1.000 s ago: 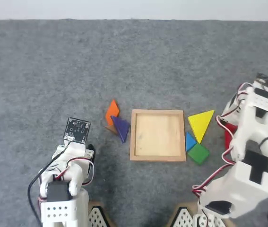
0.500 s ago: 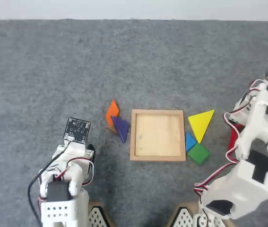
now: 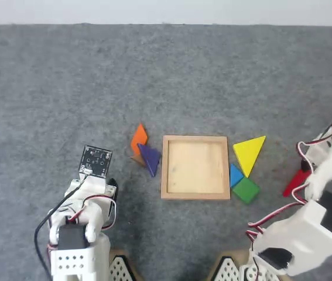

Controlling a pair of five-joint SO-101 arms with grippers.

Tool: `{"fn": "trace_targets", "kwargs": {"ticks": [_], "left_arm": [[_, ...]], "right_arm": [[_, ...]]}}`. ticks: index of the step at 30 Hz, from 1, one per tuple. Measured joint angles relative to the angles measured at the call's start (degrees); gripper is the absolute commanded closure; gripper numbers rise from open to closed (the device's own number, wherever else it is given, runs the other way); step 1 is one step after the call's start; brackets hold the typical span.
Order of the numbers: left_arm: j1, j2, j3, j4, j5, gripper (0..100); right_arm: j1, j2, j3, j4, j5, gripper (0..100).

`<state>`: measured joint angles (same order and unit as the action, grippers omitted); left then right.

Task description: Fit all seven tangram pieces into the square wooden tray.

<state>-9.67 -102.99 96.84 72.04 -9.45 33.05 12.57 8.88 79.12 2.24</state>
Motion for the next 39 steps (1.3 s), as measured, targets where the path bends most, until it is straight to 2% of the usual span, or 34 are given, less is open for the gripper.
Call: {"fn": "trace_targets", "kwargs": {"ticks": [4,6,10,16,21,28,39], "left_arm": [[0.00,0.00,0.00,0.00,0.00,87],[0.00,0.00,0.00,0.00,0.00,87],[0.00,0.00,0.00,0.00,0.00,87],[0.00,0.00,0.00,0.00,0.00,87],[0.00,0.00,0.00,0.00,0.00,87],[0.00,0.00,0.00,0.00,0.00,87],[0.00,0.00,0.00,0.00,0.00,87]], "right_arm": [[0.00,-0.09,2.20,-2.55,0.97,87.2],[0.00,0.88,3.43,-3.60,1.85,85.3],[0.09,4.75,3.60,-3.87,2.55,99.8],[0.09,6.15,3.69,-5.71,2.73,99.2],[-3.60,4.66,3.69,-5.27,2.73,99.2],[-16.00,-6.68,3.78,-0.18,2.73,99.2],[-47.74,-11.43,2.73,1.49,-5.01,99.2]]}}
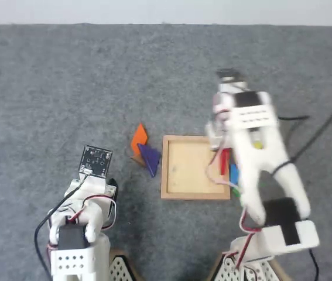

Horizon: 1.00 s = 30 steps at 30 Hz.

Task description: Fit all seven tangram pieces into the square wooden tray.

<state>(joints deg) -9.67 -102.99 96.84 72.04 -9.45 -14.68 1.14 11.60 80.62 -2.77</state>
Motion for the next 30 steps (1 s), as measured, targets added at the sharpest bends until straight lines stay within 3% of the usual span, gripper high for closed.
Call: {"fn": "trace_targets", "kwargs": {"ticks": [8,13,18,30], "left_arm": [[0.00,0.00,0.00,0.00,0.00,87],[0.00,0.00,0.00,0.00,0.00,87],[0.00,0.00,0.00,0.00,0.00,87],[0.00,0.00,0.00,0.00,0.00,87]], "right_arm": [[-12.13,10.20,-3.87,-7.91,-5.80,99.2],[-18.55,18.99,-10.37,-6.77,-11.43,99.2],[-19.25,24.88,-17.41,-0.62,-15.74,99.2],[-21.71,26.81,-18.90,3.43,-16.53,99.2]]}}
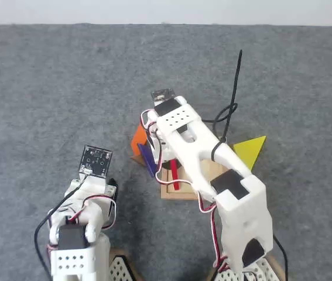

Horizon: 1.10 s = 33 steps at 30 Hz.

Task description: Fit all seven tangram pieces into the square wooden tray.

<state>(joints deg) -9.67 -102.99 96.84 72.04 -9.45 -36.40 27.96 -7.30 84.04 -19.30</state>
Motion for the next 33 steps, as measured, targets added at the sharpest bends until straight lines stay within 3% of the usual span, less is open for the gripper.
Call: {"fn": "trace_targets", "kwargs": {"ticks": [5,12,20,33], "left_arm": [[0.00,0.00,0.00,0.00,0.00,87],[0.00,0.00,0.00,0.00,0.00,87],[0.00,0.00,0.00,0.00,0.00,87],[0.00,0.00,0.00,0.00,0.00,87]], "right_arm": [[0.09,0.00,-0.18,0.79,0.00,98.4],[-0.09,0.00,-0.18,0.79,0.00,77.9],[1.23,0.00,-0.18,0.00,0.00,86.8],[7.65,0.00,-0.18,0.00,0.26,86.8]]}}
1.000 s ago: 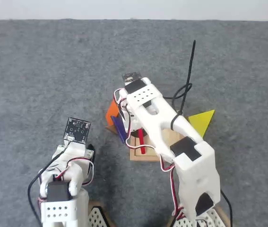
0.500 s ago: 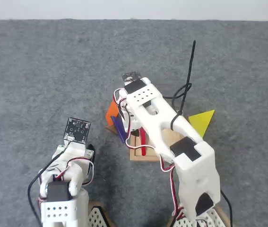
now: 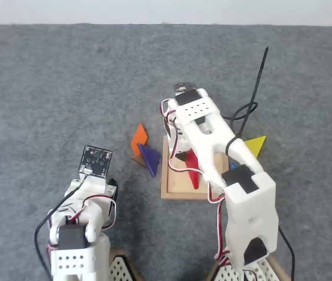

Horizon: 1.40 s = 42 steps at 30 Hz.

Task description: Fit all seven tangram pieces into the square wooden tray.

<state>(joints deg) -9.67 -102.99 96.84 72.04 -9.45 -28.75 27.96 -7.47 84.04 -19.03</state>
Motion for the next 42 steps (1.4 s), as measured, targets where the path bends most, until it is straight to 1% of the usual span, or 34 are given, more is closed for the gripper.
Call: {"fn": "trace_targets", "kwargs": {"ticks": [4,10,12,17,22,29,32,39,42], "left_arm": [[0.00,0.00,0.00,0.00,0.00,87],[0.00,0.00,0.00,0.00,0.00,87],[0.00,0.00,0.00,0.00,0.00,87],[0.00,0.00,0.00,0.00,0.00,87],[0.00,0.00,0.00,0.00,0.00,87],[0.00,0.00,0.00,0.00,0.00,87],[0.00,0.00,0.00,0.00,0.00,87],[0.00,0.00,0.00,0.00,0.00,87],[0.00,0.00,0.00,0.00,0.00,87]], "right_arm": [[1.14,-0.09,0.00,0.00,0.44,85.5],[5.19,-3.87,-0.09,0.00,3.43,76.0],[6.51,-4.22,-0.09,0.00,3.78,74.4],[8.62,-3.87,-0.09,0.00,5.89,74.5],[10.37,2.20,-0.35,0.09,6.51,74.5],[10.64,4.22,-2.29,0.44,6.59,74.6],[8.62,4.75,-2.99,0.44,6.59,74.6],[-0.88,6.07,-2.20,0.35,5.27,74.6],[-3.25,6.07,-2.20,0.44,5.01,74.6]]}}
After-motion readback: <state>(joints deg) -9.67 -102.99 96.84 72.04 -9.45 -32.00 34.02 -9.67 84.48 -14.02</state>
